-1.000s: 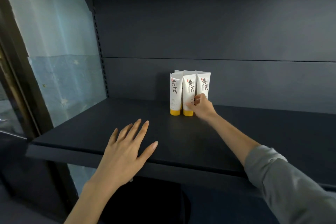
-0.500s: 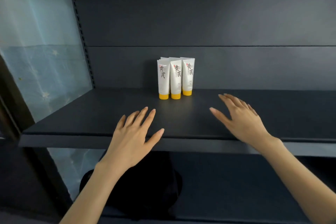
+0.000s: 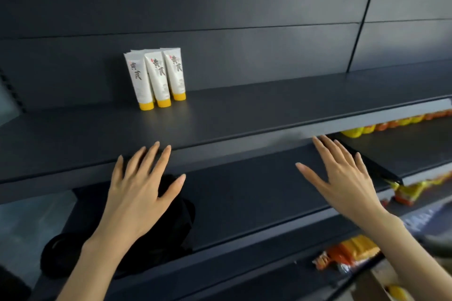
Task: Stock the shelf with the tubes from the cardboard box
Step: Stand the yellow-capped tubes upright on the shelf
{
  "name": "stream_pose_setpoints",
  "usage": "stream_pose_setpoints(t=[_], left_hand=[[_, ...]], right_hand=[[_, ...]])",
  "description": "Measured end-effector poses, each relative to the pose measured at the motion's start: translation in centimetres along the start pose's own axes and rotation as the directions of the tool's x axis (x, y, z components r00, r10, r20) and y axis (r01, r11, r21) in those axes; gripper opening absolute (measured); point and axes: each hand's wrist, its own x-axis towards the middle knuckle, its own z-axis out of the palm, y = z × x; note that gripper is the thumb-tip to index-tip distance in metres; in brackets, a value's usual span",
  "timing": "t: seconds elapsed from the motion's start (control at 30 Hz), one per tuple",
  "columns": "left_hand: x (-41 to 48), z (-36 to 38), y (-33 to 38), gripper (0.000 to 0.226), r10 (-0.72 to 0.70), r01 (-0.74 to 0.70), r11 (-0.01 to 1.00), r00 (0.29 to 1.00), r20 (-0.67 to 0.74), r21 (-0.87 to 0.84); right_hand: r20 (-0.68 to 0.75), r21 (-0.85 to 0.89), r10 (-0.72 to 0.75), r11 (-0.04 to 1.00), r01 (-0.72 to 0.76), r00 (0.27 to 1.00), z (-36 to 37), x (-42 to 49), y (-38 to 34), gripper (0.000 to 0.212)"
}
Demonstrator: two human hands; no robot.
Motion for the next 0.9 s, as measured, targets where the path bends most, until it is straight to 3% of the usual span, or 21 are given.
stream_pose_setpoints(t=[0.23, 0.47, 0.73, 0.9], left_hand=[[-1.7, 1.2, 7.0, 0.073, 0.217, -0.216, 0.976, 0.975, -0.043, 0.015], [-1.3, 4.2, 16.7, 0.076, 0.322, -0.318, 0.946, 0.942, 0.093, -0.059], [0.0, 7.5, 27.4, 0.083, 0.366, -0.347, 0.926, 0.92, 0.138, -0.147], [0.9, 10.0, 34.0, 0.085, 0.475, -0.441, 0.875, 0.862, 0.176, -0.201]], right_hand=[[0.009, -0.077, 0.124, 0.989, -0.123, 0.992, -1.0, -4.9, 7.5, 0.087], [0.093, -0.102, 0.259, 0.963, -0.249, 0.961, -1.7, -11.1, 15.9, 0.087], [0.168, -0.115, 0.444, 0.895, -0.43, 0.88, -1.9, -18.0, 25.1, 0.089], [0.22, -0.109, 0.572, 0.819, -0.563, 0.79, 0.2, -21.9, 29.1, 0.093]])
